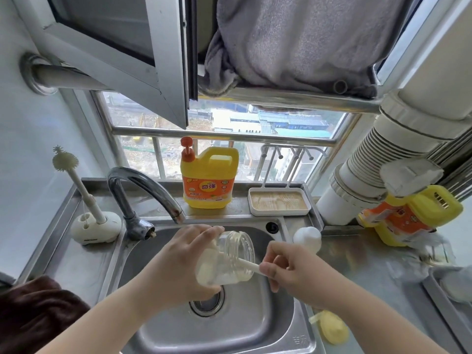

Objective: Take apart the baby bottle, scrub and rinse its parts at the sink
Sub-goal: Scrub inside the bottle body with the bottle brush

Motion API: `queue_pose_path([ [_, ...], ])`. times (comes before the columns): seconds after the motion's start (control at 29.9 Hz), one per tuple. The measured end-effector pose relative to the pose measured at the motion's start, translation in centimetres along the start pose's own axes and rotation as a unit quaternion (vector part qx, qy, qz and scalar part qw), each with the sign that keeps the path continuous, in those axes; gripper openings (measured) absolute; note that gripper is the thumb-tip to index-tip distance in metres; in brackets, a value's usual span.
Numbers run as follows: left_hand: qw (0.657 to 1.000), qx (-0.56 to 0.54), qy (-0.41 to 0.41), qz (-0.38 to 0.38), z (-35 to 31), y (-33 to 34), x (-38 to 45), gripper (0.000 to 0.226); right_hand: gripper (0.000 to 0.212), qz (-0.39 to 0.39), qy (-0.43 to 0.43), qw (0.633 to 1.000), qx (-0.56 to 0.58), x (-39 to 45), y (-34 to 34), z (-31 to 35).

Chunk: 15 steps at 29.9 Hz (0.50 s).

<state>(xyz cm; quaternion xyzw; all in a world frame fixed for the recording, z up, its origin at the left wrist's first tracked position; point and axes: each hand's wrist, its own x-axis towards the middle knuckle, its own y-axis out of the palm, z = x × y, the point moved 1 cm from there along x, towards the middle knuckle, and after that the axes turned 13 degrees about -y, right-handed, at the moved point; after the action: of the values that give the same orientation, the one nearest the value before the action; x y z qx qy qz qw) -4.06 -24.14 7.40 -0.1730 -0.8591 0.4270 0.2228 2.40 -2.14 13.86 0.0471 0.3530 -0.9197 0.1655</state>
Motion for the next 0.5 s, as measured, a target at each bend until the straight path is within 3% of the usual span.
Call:
queue_pose_path([
  [0.1,0.999,0.009,0.033,0.014,-0.3,0.0,-0.2,0.085,0.023,0.057,0.009,0.998,0.013,-0.4,0.3,0.0],
  [0.2,0.997,0.021,0.069,0.035,-0.6,0.8,-0.4,0.080,0.022,0.126,0.022,0.988,-0.085,-0.7,-1.0,0.5],
  [0.3,0.999,0.007,0.037,0.021,-0.8,0.7,0.0,0.083,0.015,0.074,0.014,0.981,-0.179,-0.8,-2.3,0.9],
  [0.43,1.000,0.015,-0.005,-0.015,-1.1,-1.1,1.4,0.087,0.018,-0.016,0.052,0.999,-0.004,-1.2,-2.1,0.7],
  [0.5,0.999,0.040,0.011,-0.016,-1.6,-1.0,1.7,0.085,0.021,-0.023,0.061,0.996,0.065,-1.3,-1.2,0.7],
])
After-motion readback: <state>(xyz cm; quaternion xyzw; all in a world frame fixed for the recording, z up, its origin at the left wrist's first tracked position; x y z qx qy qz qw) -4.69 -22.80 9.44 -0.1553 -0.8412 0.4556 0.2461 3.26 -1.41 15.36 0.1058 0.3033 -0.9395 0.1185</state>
